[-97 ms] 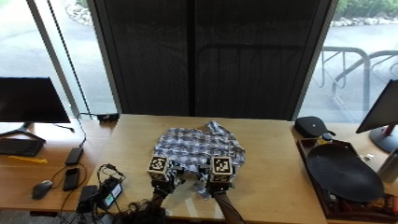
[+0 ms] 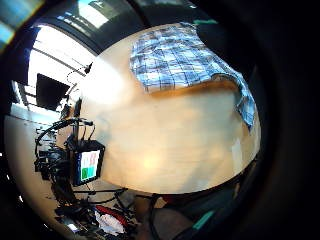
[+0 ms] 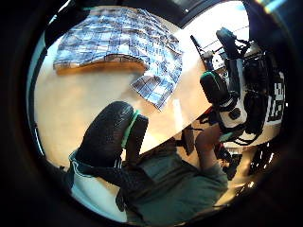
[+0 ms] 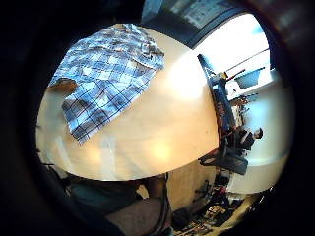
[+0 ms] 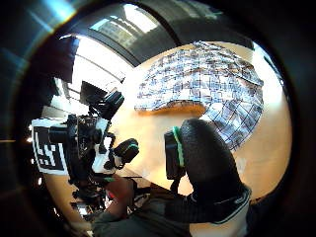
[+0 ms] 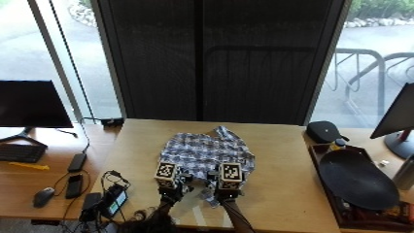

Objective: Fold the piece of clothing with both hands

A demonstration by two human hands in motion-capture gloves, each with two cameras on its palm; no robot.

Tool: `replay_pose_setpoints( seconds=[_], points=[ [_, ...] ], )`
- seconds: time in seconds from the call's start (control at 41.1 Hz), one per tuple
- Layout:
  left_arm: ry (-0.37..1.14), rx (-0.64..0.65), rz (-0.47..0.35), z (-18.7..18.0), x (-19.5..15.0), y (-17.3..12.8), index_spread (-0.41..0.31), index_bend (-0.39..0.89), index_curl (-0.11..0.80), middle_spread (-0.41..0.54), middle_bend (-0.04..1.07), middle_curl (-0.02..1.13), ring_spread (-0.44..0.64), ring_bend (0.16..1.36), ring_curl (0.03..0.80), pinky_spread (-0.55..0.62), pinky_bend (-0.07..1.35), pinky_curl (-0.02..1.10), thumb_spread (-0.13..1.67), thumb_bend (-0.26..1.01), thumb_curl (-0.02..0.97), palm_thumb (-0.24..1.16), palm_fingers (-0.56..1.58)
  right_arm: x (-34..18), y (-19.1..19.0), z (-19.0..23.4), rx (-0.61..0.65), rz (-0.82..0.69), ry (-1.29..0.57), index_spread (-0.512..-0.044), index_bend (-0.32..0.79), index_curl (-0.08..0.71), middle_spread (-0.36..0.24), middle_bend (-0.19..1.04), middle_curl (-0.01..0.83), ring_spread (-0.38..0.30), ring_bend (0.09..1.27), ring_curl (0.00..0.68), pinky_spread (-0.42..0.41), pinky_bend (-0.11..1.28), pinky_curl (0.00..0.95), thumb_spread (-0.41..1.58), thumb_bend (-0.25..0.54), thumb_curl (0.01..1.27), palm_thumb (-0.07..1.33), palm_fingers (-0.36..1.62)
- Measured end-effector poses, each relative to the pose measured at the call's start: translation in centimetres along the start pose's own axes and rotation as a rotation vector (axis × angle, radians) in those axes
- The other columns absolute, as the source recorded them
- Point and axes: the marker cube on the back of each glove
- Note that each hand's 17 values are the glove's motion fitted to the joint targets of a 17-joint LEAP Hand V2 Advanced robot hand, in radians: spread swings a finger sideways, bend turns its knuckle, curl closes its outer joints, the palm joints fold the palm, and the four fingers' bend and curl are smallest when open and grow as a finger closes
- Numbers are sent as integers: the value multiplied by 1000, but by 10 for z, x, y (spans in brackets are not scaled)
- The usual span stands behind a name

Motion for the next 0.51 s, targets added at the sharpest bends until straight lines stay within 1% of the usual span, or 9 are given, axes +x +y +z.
replay_pose_setpoints(
  seconds=[0.073,0.17,0.316,0.414,0.462,0.511],
  points=[
    [8,-12,7,-2,5,2,-110,170,132,-48,264,188,87,469,191,221,297,127,741,91,103,216,561,2,2,0,-13,13,21,-295,180,137,-16,165,82,103,242,95,224,534,199,831,216,122,351,281],
    [8,9,15,1,7,-2,-124,165,166,-55,253,224,98,474,217,259,299,149,859,71,131,224,547,1,7,-4,-35,19,28,-330,179,171,-10,166,108,119,246,117,252,548,227,980,205,151,360,266],
    [5,18,12,-1,7,-3,-135,159,206,-59,241,262,107,471,237,298,298,172,960,38,167,233,534,1,4,-1,-22,7,32,-352,174,209,-5,167,140,133,252,141,276,560,254,1114,179,187,367,249],
    [-5,12,5,-5,6,1,-139,155,227,-61,234,283,111,470,248,314,297,185,998,17,188,239,528,2,10,-9,-35,8,44,-361,172,229,-4,168,158,138,255,155,281,564,267,1166,160,207,371,240],
    [-10,6,5,-8,6,3,-140,153,235,-62,231,293,112,470,253,320,296,191,1011,6,197,242,526,4,5,-13,16,5,65,-364,172,238,-3,168,166,140,257,161,282,565,273,1185,150,216,374,236],
    [-8,10,10,-8,7,2,-141,152,243,-62,228,302,113,471,257,325,295,197,1022,-4,206,246,523,9,-10,-20,132,1,101,-366,171,246,-3,168,174,142,258,168,283,567,278,1201,141,224,376,232]
  ],
)
